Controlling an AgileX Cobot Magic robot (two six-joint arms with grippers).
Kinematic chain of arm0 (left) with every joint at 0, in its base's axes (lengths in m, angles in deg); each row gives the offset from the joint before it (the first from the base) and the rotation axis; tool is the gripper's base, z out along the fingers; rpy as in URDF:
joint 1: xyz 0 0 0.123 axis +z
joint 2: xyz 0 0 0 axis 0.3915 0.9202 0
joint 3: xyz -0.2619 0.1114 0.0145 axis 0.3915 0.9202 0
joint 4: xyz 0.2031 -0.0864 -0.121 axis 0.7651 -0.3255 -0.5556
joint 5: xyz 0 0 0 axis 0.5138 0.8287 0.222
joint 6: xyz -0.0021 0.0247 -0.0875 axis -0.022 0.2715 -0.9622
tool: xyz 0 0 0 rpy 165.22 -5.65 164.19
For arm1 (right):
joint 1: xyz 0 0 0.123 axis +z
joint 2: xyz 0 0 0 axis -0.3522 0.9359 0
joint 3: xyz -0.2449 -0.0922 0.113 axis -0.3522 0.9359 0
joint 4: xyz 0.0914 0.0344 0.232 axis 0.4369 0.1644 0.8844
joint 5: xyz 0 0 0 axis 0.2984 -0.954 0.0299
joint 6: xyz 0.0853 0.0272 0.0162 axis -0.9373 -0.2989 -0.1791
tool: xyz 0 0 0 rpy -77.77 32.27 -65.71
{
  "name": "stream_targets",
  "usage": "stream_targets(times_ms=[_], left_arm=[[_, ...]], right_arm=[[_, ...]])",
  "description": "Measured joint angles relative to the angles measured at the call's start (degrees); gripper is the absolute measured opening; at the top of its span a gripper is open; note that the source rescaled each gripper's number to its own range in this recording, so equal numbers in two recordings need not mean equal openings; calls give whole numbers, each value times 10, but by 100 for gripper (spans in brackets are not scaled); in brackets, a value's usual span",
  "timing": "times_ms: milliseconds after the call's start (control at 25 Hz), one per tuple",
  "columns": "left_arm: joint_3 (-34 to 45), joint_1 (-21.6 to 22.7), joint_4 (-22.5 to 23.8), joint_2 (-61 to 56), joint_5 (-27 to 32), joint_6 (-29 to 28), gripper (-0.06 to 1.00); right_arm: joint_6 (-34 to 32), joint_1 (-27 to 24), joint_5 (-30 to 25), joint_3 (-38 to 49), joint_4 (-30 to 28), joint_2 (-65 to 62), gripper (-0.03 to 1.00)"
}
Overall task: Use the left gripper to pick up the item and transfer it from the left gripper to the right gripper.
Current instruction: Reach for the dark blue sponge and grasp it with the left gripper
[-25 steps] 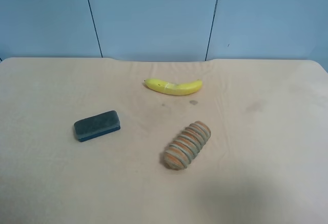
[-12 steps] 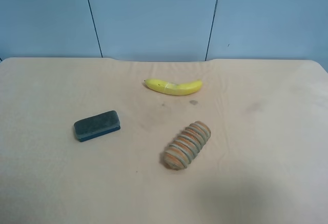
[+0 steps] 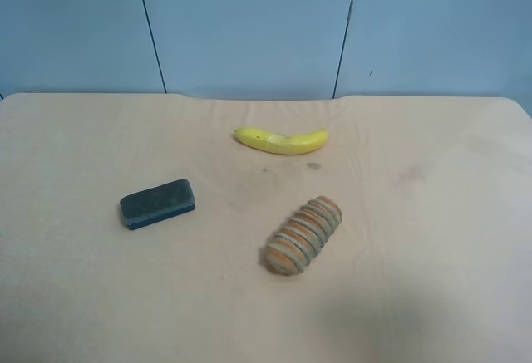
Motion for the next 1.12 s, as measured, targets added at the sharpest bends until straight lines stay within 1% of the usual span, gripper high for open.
stream_targets(times_ms=[200,320,400,480,560,680,720,800,920,1000,1120], left_arm=[[-3,-152,125,157,-16,2,100],[-3,-219,187,240,-44,-2,100],[-3,-238,219,291,-73,-25,100],[-4,-243,237,332,-104,-56,100],[-11,-243,241,371,-125,-77,100],[-30,-241,241,421,-143,-84,100],[-40,-236,233,434,-148,-85,100],[-56,-221,213,462,-161,-81,100],[-70,-197,185,492,-181,-57,100],[-71,-188,171,511,-194,-40,100],[-71,-178,163,537,-208,-30,100]], right_arm=[[0,0,0,0,0,0,100],[0,0,0,0,0,0,100],[0,0,0,0,0,0,100],[0,0,1,0,0,0,100],[0,0,1,0,0,0,100],[0,0,1,0,0,0,100],[0,0,1,0,0,0,100],[0,0,1,0,0,0,100],[0,0,1,0,0,0,100],[0,0,1,0,0,0,100],[0,0,1,0,0,0,100]])
